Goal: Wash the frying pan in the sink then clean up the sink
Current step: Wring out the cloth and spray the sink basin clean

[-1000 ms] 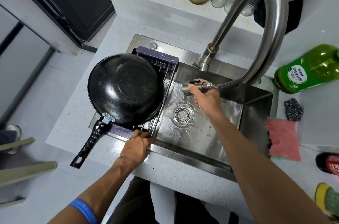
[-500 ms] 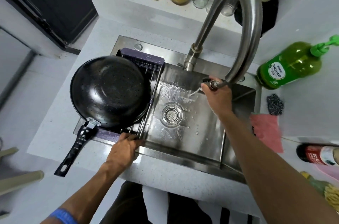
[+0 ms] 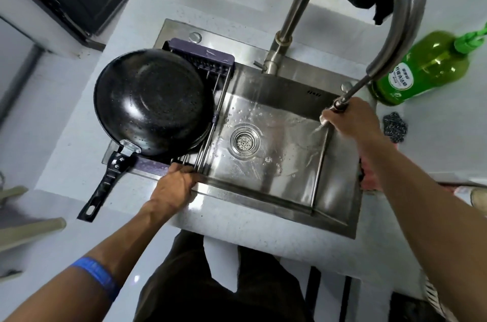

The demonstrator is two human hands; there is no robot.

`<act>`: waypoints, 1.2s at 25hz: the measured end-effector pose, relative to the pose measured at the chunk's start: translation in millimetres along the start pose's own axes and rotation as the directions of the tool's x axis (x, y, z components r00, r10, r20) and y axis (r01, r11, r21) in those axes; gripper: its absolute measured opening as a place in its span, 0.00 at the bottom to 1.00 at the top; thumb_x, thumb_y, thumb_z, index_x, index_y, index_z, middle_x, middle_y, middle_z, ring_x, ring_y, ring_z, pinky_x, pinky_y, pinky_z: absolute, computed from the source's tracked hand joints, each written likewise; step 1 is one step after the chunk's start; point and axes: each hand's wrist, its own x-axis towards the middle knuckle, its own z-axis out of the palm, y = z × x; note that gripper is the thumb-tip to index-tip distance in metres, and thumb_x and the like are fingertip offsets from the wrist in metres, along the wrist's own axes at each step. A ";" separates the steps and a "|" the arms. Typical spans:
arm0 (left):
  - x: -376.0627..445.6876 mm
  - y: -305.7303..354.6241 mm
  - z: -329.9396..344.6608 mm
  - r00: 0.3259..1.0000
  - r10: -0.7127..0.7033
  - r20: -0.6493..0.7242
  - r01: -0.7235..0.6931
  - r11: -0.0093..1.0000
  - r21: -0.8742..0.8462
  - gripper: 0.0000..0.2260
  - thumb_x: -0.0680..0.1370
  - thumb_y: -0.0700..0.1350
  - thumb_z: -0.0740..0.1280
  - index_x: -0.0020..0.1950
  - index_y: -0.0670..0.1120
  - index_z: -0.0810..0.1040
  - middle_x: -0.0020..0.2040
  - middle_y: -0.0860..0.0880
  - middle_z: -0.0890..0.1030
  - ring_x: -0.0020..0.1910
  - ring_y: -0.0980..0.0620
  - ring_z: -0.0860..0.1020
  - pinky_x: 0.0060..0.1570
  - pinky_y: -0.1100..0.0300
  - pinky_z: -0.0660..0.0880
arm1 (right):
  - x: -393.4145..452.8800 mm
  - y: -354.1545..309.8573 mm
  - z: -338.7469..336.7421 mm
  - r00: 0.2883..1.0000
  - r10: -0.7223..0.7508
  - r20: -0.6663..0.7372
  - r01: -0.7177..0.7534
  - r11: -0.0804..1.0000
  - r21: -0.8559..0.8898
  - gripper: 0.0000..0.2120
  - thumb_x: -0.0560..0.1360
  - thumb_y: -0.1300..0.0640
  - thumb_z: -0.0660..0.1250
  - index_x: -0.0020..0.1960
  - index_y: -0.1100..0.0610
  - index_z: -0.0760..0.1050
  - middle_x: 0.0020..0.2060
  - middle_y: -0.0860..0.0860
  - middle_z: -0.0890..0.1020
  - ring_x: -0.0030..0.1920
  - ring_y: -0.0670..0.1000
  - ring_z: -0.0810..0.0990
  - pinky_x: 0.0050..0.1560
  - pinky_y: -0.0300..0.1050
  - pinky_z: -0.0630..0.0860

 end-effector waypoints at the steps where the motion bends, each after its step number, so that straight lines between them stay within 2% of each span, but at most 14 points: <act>1: -0.2 0.3 0.4 1.000 0.003 -0.002 -0.003 1.000 0.003 0.15 0.77 0.43 0.67 0.61 0.57 0.81 0.61 0.51 0.79 0.61 0.45 0.70 0.56 0.55 0.74 | 0.3 0.7 -1.0 1.000 -0.002 0.005 0.002 1.000 -0.026 0.10 0.73 0.46 0.71 0.45 0.53 0.80 0.39 0.51 0.77 0.42 0.53 0.74 0.44 0.45 0.67; 6: -1.1 -1.4 2.0 1.000 0.002 0.002 -0.002 1.000 -0.004 0.15 0.76 0.43 0.67 0.60 0.57 0.81 0.62 0.51 0.78 0.62 0.46 0.69 0.56 0.56 0.74 | -5.1 4.9 -3.1 0.998 -0.052 0.023 0.056 0.982 -0.182 0.15 0.72 0.43 0.69 0.42 0.55 0.80 0.39 0.54 0.80 0.44 0.58 0.79 0.44 0.46 0.71; 8: -1.3 -5.4 2.3 1.000 -0.010 0.018 0.009 1.000 0.016 0.16 0.74 0.44 0.69 0.60 0.57 0.80 0.61 0.51 0.78 0.61 0.47 0.70 0.56 0.56 0.75 | -11.3 5.3 -1.0 0.996 -0.085 0.037 0.091 0.978 -0.190 0.19 0.72 0.40 0.68 0.43 0.58 0.82 0.40 0.56 0.82 0.45 0.59 0.82 0.44 0.47 0.74; 10: 1.2 -4.6 3.3 1.000 -0.002 0.028 0.001 0.999 0.035 0.16 0.73 0.45 0.70 0.60 0.57 0.80 0.60 0.51 0.79 0.60 0.47 0.70 0.55 0.55 0.76 | -21.1 7.2 0.0 0.994 -0.073 0.080 0.086 0.982 -0.168 0.20 0.73 0.40 0.68 0.41 0.58 0.83 0.37 0.56 0.82 0.44 0.59 0.82 0.44 0.47 0.74; 14: 0.5 -4.4 6.7 1.000 -0.011 0.017 0.010 0.999 0.040 0.15 0.74 0.45 0.69 0.61 0.56 0.80 0.61 0.51 0.78 0.61 0.47 0.69 0.55 0.55 0.76 | -44.3 -14.2 12.7 0.984 -0.066 0.164 0.058 0.997 0.051 0.17 0.75 0.47 0.69 0.31 0.54 0.77 0.28 0.49 0.78 0.34 0.52 0.79 0.38 0.44 0.69; 17: 2.2 -6.2 8.1 0.999 -0.019 0.026 0.017 0.998 0.060 0.16 0.75 0.45 0.68 0.63 0.55 0.79 0.63 0.51 0.77 0.63 0.48 0.68 0.56 0.57 0.75 | -49.4 -43.5 30.6 0.988 -0.072 0.135 0.037 0.968 0.248 0.15 0.73 0.48 0.71 0.33 0.56 0.80 0.29 0.51 0.82 0.33 0.51 0.80 0.38 0.44 0.74; 20: 4.8 -5.6 9.8 1.000 -0.021 0.014 0.019 0.995 0.103 0.16 0.76 0.47 0.67 0.64 0.54 0.78 0.62 0.52 0.78 0.63 0.49 0.68 0.57 0.59 0.74 | -49.2 -59.2 46.0 0.984 -0.130 0.119 0.074 0.920 0.386 0.13 0.69 0.48 0.74 0.33 0.57 0.81 0.26 0.51 0.81 0.30 0.51 0.80 0.37 0.45 0.77; 24: 5.7 -6.5 13.2 0.998 -0.067 0.003 0.067 0.997 0.027 0.14 0.76 0.48 0.67 0.61 0.55 0.80 0.60 0.54 0.79 0.63 0.53 0.68 0.57 0.60 0.74 | -56.1 -38.6 30.7 0.969 -0.105 0.224 -0.027 0.857 0.515 0.14 0.74 0.50 0.74 0.40 0.61 0.80 0.27 0.53 0.79 0.26 0.48 0.74 0.26 0.34 0.69; 26: 5.2 -7.6 9.5 0.998 -0.068 -0.005 0.068 0.997 -0.019 0.15 0.75 0.46 0.68 0.61 0.57 0.80 0.60 0.54 0.79 0.63 0.52 0.68 0.58 0.57 0.75 | -59.9 -41.3 30.5 0.981 -0.053 0.185 -0.038 0.888 0.458 0.15 0.76 0.48 0.71 0.41 0.60 0.79 0.28 0.50 0.77 0.26 0.44 0.73 0.28 0.31 0.68; 28: 5.2 -6.3 10.9 0.998 -0.061 -0.012 0.060 0.998 -0.028 0.15 0.75 0.46 0.69 0.60 0.58 0.80 0.60 0.55 0.79 0.63 0.51 0.69 0.58 0.57 0.75 | -58.5 -56.8 41.7 0.985 -0.082 0.149 0.005 0.890 0.456 0.17 0.74 0.44 0.70 0.37 0.57 0.80 0.26 0.47 0.79 0.28 0.45 0.75 0.34 0.41 0.74; 30: 5.6 -5.1 12.1 0.998 -0.067 -0.003 0.066 0.998 -0.018 0.14 0.75 0.46 0.69 0.60 0.58 0.81 0.59 0.56 0.79 0.62 0.51 0.69 0.58 0.58 0.74 | -64.0 -80.3 55.9 0.971 -0.110 0.211 -0.017 0.852 0.523 0.12 0.75 0.46 0.71 0.37 0.52 0.81 0.27 0.46 0.82 0.30 0.46 0.79 0.37 0.47 0.77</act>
